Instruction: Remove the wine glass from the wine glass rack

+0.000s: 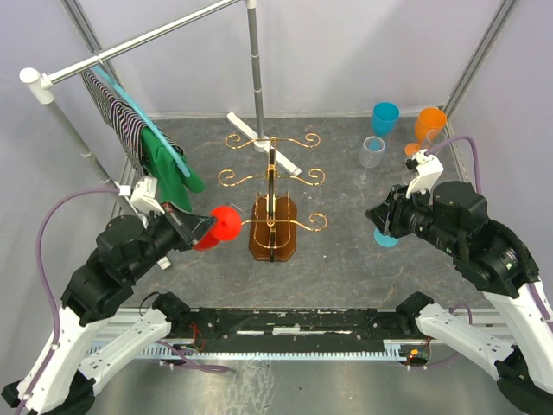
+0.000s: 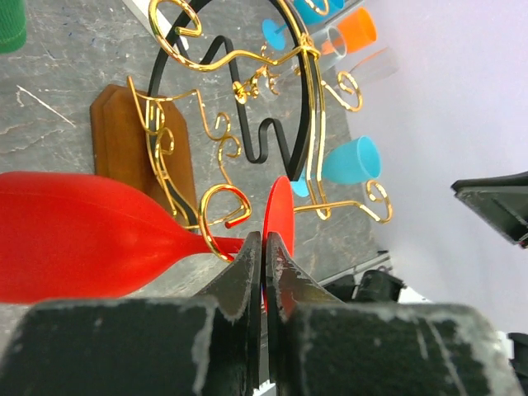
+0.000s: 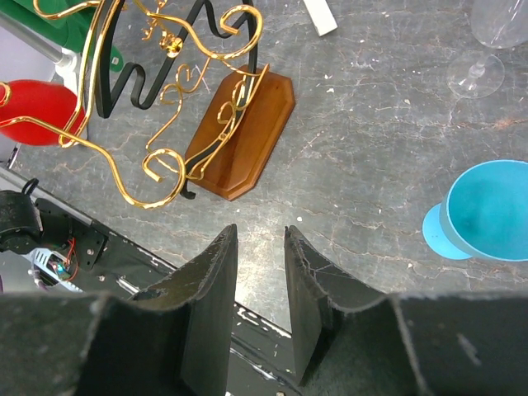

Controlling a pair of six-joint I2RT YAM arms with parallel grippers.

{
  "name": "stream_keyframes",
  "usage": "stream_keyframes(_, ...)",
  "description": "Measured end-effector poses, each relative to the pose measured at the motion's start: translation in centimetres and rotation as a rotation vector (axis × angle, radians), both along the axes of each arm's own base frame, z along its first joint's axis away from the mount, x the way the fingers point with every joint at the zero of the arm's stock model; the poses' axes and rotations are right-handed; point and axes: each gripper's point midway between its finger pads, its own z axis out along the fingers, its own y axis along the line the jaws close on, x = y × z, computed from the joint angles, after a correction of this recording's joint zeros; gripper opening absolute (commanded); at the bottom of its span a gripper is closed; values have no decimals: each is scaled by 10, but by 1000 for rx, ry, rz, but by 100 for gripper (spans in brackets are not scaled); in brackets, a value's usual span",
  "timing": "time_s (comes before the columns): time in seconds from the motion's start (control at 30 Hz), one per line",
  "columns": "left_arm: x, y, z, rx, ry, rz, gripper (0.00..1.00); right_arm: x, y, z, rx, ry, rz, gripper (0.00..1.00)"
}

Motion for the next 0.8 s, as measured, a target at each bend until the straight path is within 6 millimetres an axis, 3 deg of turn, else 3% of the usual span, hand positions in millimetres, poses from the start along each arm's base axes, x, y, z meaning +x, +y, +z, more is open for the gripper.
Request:
stream_keyframes(0.33, -6, 5, 8, -206, -10, 66, 3, 1, -1, 0, -3, -2, -9, 37)
stream_keyframes(0.63, 5, -21, -4, -330, 41, 25, 3, 2, -4, -1, -11, -5, -23, 38)
stream_keyframes(0.8, 17, -33, 4, -352, 34, 12, 3, 1, -6, 0, -12, -8, -28, 38)
